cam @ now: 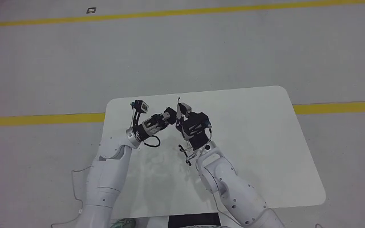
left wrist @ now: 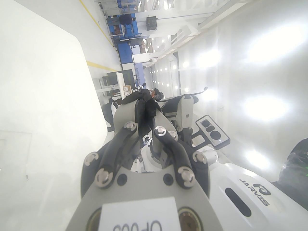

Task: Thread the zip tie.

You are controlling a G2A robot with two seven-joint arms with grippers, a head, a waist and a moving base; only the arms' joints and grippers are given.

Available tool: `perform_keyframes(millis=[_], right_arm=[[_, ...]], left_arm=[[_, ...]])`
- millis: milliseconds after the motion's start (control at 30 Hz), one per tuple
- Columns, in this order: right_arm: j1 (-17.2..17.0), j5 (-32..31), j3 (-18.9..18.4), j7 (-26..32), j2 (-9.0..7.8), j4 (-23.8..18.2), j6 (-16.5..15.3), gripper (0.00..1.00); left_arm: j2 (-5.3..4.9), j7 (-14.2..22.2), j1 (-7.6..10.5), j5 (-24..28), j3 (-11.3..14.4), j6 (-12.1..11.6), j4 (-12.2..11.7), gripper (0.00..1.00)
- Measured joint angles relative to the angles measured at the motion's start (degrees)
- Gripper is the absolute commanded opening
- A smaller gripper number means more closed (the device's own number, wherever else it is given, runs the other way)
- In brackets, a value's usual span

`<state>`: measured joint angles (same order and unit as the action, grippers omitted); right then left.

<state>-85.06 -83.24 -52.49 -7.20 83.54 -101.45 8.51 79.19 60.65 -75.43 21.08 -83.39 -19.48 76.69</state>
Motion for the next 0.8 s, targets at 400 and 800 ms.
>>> perform_keyframes(millis=[400,800], right_arm=[[0.38,0.02,0.20,-0.40,0.29,0.66,0.02,0.00],[0.11,-0.15,0.04,-0.36,0.45,0.82,0.31,0.00]], left_arm=[[0.00,0.00,0.00,0.00,0.00,0.00,0.00,0.00],[0.00,0.00,0.00,0.00,0.00,0.00,0.00,0.00]])
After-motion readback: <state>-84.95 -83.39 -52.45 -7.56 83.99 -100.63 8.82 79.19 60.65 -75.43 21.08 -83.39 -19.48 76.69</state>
